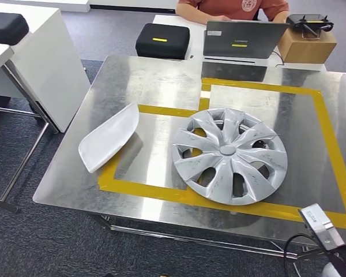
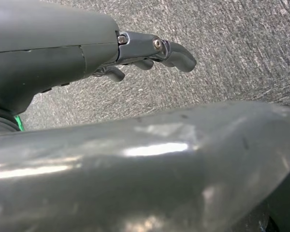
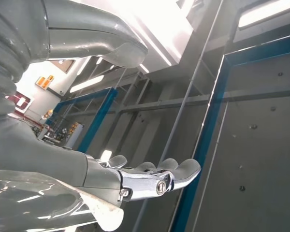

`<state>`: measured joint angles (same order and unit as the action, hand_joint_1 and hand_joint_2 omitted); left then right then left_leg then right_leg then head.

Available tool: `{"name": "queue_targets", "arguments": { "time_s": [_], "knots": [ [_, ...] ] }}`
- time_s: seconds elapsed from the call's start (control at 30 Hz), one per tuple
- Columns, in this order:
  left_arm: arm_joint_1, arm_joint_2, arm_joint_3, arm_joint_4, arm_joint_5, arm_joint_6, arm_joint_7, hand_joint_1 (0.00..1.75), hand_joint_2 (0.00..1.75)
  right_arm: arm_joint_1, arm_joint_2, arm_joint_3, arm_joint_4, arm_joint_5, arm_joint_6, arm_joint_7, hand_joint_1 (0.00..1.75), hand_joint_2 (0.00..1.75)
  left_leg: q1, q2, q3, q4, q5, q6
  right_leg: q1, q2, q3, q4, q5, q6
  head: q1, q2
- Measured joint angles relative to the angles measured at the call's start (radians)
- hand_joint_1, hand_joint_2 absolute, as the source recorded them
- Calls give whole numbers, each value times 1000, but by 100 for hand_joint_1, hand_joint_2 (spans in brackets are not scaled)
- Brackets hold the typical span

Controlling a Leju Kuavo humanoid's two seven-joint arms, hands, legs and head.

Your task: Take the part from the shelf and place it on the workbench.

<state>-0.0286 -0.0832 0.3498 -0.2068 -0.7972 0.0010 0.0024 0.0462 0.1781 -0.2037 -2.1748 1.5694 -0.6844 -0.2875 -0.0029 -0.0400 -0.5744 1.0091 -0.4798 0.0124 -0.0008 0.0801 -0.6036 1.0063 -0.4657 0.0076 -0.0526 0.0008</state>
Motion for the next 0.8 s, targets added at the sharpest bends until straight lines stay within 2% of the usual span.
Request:
{"name": "queue_targets", "arguments": {
  "time_s": [0.07, 0.8],
  "knots": [
    [0, 0, 0, 0, -2, 0, -2, 0, 0, 1, 0, 0, 0, 0, 0, 0, 0, 0, 0, 0, 0, 0, 0, 0, 0, 0, 0, 0, 0, 0, 0, 0],
    [0, 2, 0, 0, -9, 12, -1, 0, 0, 9, 0, 0, 0, 0, 0, -6, 0, 0, 0, 0, 0, 0, 0, 0, 0, 0, 0, 0, 0, 0, 0, 0]
  ]
}}
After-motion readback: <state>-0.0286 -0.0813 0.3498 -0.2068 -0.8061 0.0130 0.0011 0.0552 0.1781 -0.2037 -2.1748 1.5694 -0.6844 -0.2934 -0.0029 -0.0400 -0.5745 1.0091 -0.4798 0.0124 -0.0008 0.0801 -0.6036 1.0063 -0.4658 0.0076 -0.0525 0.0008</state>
